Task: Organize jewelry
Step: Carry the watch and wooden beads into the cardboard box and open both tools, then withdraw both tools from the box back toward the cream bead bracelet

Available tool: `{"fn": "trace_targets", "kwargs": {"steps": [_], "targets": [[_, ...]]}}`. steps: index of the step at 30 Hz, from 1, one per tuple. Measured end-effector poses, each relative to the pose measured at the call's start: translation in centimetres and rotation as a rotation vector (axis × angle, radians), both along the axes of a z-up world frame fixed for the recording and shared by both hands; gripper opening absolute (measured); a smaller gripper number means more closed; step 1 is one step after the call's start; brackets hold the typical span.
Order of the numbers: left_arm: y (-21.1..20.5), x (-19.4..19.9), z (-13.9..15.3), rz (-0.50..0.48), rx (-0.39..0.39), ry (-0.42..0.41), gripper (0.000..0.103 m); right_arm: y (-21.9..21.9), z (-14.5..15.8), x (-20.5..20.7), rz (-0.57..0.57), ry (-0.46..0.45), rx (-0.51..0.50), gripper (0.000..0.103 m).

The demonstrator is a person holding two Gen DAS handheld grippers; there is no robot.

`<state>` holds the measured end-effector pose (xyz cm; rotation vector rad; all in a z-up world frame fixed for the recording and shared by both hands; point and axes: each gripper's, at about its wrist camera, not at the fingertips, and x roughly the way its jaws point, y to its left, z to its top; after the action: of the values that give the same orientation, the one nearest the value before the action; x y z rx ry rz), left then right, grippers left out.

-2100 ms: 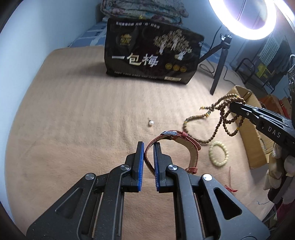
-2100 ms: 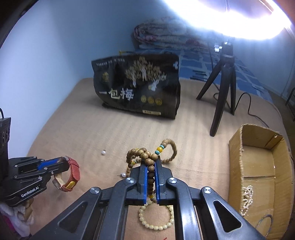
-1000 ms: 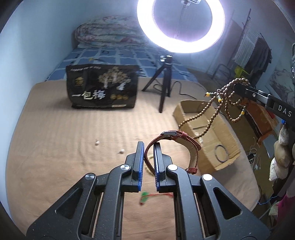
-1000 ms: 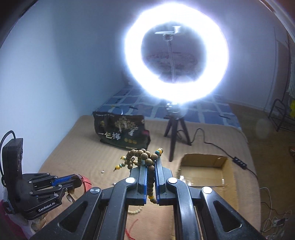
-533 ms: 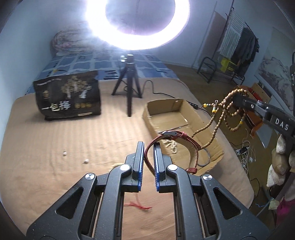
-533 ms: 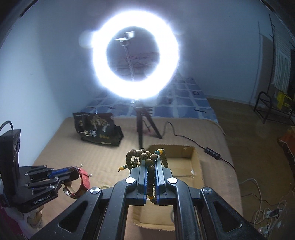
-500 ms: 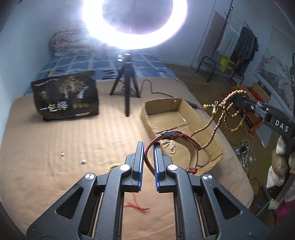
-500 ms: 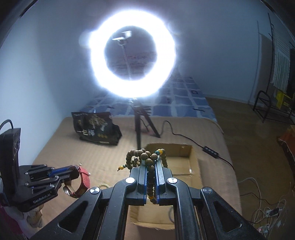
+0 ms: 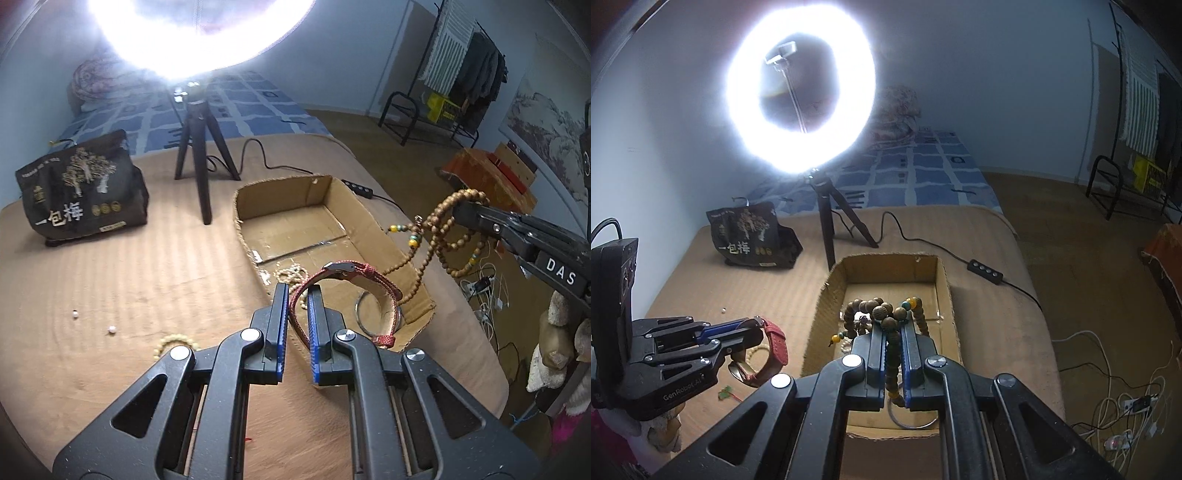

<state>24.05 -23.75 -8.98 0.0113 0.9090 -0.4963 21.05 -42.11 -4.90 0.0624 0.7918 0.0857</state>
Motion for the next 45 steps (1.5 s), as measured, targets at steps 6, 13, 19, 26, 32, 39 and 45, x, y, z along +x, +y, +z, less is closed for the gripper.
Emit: {"fn": "trace_targets", "kwargs": {"steps": [6, 13, 19, 26, 32, 39, 45], "targets": [[-1.3, 0.3, -1.8, -0.014, 0.011, 0.026, 0.008, -1.2, -1.7, 1.0, -0.014, 0.023, 0.027, 0.004], [-2.5, 0.8, -3.4, -0.031, 0.020, 0.051, 0.008, -1.6, -4.0, 2.7, -0.019, 0.056, 0.045, 0.004], [-3.0, 1.2, -4.7, -0.039, 0.025, 0.076, 0.008, -1.6, -5.9, 4.1, -0.013, 0.086, 0.065, 0.004], [-3.5, 1.2, -5.5, -0.063, 0.035, 0.099, 0.012, -1.3, -7.7, 5.2, -0.014, 0.125, 0.070, 0.007], [-3.7, 1.0, -5.5, -0.076, 0.026, 0.106, 0.017, -1.7, -8.1, 5.3, -0.039, 0.133, 0.069, 0.031], [-3.4, 0.9, -5.3, -0.071, 0.028, 0.108, 0.024, -2.3, -8.1, 5.0, -0.076, 0.132, 0.069, 0.040], [-2.8, 0.5, -4.9, -0.067, 0.028, 0.099, 0.024, -2.2, -7.7, 4.5, -0.086, 0.124, 0.066, 0.043]]}}
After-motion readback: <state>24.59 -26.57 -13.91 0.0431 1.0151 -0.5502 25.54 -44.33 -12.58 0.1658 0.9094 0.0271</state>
